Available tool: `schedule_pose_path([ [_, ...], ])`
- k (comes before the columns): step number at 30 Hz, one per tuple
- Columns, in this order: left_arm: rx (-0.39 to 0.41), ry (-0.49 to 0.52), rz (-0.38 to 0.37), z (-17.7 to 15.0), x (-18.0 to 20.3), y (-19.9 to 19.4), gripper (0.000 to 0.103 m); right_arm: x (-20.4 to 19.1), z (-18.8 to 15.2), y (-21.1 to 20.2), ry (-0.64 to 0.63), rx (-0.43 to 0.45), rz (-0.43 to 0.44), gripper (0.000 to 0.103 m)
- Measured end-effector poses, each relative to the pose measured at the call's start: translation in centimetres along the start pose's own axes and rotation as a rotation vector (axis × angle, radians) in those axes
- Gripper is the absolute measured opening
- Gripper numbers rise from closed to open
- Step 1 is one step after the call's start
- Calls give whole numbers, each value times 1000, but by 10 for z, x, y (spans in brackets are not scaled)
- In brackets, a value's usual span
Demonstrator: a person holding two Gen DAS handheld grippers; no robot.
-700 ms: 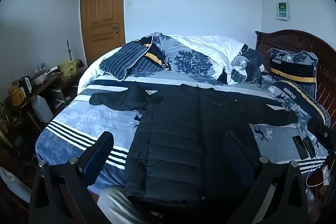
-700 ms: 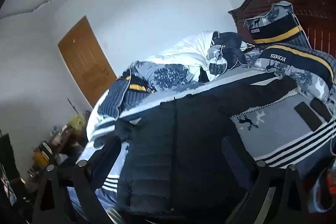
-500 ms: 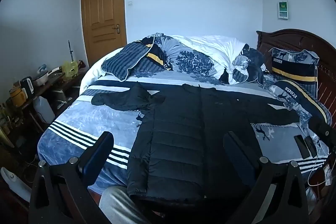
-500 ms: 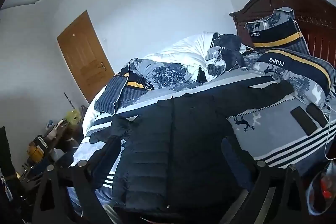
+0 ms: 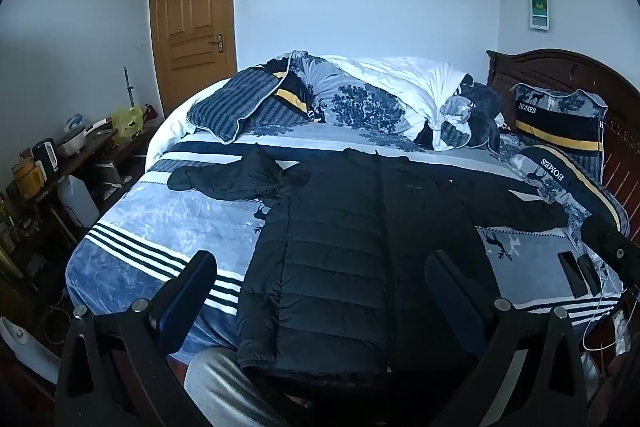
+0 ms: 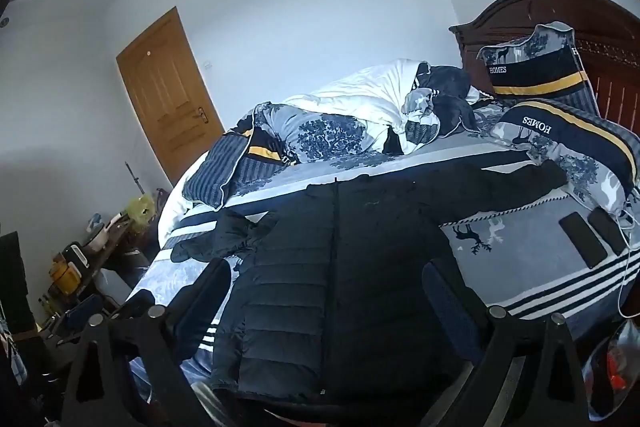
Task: Fold large clothes
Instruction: 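Move both tools toward the black puffer jacket on the bed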
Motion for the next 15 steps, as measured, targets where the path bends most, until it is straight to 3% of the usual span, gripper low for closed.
schedule_pose_path([
  [15, -51, -13, -20, -10, -4, 19, 103, 1, -7, 18, -33, -34, -56, 98],
])
Point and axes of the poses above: each gripper's, at about its wrist camera, not at the fingertips, and y roughly the way its jaws point, x to its right, z to its top, the point moved 8 cm from there along y, roughly the way its jaws point, and after that the axes turned 9 degrees about y, right-handed, at the moved point
